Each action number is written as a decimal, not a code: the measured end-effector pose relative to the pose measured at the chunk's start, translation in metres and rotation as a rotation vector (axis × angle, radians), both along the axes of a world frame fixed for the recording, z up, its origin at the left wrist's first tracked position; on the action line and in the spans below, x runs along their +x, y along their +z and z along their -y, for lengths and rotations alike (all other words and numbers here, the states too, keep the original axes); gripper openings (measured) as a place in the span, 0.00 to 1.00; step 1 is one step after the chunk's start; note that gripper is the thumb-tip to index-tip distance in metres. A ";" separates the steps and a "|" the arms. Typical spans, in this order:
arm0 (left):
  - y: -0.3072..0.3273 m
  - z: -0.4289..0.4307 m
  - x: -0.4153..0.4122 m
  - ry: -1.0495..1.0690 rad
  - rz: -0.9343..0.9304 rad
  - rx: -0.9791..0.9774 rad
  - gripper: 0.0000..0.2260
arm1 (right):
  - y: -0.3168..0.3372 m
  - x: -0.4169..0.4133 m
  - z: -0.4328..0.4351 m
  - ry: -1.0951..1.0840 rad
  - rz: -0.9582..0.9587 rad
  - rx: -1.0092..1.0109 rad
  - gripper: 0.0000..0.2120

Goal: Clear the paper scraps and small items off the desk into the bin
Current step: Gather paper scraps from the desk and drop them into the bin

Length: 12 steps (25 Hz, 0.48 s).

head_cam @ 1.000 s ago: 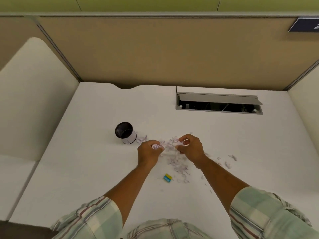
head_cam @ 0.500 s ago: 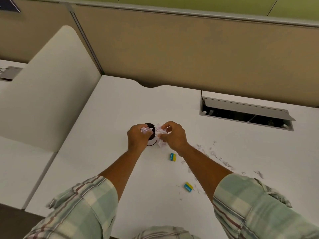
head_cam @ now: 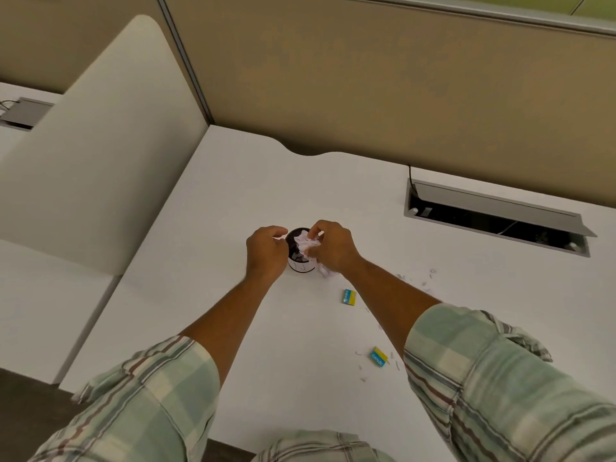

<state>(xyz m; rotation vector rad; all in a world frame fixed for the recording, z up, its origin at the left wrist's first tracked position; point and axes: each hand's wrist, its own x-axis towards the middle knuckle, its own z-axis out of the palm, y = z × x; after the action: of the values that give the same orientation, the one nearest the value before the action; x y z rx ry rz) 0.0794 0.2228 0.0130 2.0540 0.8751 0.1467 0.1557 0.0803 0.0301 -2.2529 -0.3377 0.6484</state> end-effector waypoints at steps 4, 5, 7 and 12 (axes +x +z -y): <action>-0.012 -0.004 -0.002 -0.035 -0.039 0.008 0.14 | -0.002 0.004 -0.017 0.071 0.051 -0.071 0.11; -0.015 -0.004 -0.002 -0.035 -0.038 0.004 0.15 | -0.002 0.006 -0.019 0.073 0.057 -0.084 0.10; -0.018 -0.005 -0.003 -0.035 -0.034 0.007 0.15 | -0.003 0.008 -0.019 0.059 0.093 -0.087 0.09; -0.027 -0.009 -0.011 0.001 0.010 -0.006 0.15 | -0.009 0.019 0.005 -0.177 0.098 -0.050 0.07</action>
<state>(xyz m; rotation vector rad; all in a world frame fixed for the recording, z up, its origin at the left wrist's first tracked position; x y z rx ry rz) 0.0679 0.2321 -0.0141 2.0459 0.8694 0.1551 0.1746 0.0757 0.0214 -2.3356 -0.1680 0.4598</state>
